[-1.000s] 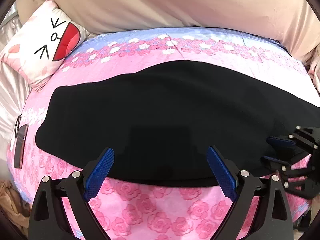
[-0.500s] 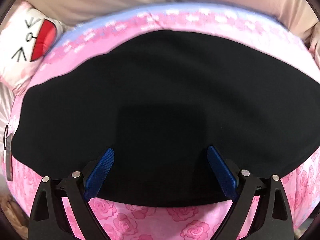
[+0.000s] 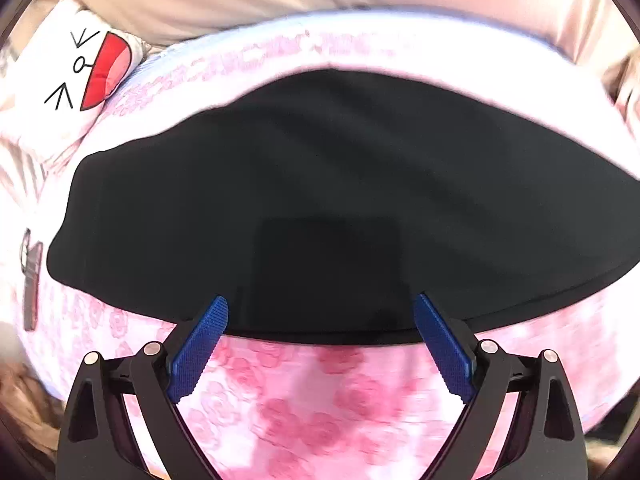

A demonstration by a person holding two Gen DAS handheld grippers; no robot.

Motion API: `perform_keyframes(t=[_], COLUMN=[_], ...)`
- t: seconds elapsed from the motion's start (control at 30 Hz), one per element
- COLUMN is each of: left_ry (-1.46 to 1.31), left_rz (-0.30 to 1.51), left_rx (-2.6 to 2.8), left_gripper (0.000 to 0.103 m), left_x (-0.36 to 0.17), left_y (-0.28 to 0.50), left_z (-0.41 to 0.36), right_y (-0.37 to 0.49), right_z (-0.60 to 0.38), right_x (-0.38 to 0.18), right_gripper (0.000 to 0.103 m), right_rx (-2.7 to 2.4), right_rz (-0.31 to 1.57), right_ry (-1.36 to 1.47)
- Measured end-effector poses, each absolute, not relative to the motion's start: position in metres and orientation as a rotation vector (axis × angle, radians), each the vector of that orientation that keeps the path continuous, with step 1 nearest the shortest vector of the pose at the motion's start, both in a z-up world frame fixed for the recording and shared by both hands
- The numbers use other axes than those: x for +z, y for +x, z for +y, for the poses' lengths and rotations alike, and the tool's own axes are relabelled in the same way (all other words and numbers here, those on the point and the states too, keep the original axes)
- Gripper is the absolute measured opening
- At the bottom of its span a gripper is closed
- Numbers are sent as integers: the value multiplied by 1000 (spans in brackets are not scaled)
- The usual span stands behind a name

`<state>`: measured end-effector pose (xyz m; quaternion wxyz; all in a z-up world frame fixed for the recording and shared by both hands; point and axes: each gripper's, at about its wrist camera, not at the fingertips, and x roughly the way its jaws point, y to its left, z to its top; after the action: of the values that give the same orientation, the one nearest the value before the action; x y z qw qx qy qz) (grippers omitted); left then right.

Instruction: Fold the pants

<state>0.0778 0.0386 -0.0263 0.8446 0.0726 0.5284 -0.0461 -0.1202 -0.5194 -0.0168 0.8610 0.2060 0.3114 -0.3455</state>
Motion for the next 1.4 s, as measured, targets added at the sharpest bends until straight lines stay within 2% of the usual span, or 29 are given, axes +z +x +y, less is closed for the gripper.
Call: perform_keyframes(t=[0.03,0.07,0.23,0.27,0.3,0.33,0.5,0.6,0.63,0.67,0.77,0.83,0.93,1.1,1.13,1.2,1.23,1.4], left_ry=[134,127,156,156,157,162,196,182,177,173,172,165,152,157,156,146,136,72], left_rz=[1101,1090,1070,1072,1072,1071,1054,1057,1064,1068,1071,1081,1095,1084,1078,1068,1064,1054], left_rx=[-102,-108,-156,-177,-192,-209,-233,-223,-215,-213,-196,-189,-191,-217,-217,-205,-193,-95], left_gripper=[92,92,92,92,92,92,92,92,92,92,92,92,92,92,92,92,92,92], left_x=[-19,-13,-10,-10,-10,-11,-8,-10,-11,-12,-13,-16,-19,-19,-18,-16,-16,-15], left_y=[76,76,86,86,88,88,85,84,86,87,88,90,94,92,91,90,91,94], left_z=[37,34,-1,-10,-15,-22,-35,-33,-30,-28,-23,-20,-19,-22,-21,-14,-8,40], right_y=[-118,-115,-97,-97,-97,-96,-88,-87,-90,-98,-119,-132,-135,-113,-107,-97,-94,-71], right_z=[-518,-520,-534,-533,-533,-535,-547,-558,-559,-559,-555,-559,-564,-562,-562,-564,-566,-531], right_x=[-17,-20,-43,-45,-43,-41,-33,-43,-39,-35,-27,-31,-47,-54,-56,-58,-60,-22], right_gripper=[64,53,52,46,35,14,11,12,22,41,60,64,64,65,62,46,21,20], right_rx=[-694,-667,-627,-626,-628,-613,-757,-722,-698,-676,-655,-610,-543,-504,-502,-506,-467,-351], right_rz=[678,711,795,798,806,807,852,862,849,814,729,697,676,636,638,644,630,517], right_ry=[440,457,476,471,452,450,243,299,335,399,503,638,795,809,799,809,860,880])
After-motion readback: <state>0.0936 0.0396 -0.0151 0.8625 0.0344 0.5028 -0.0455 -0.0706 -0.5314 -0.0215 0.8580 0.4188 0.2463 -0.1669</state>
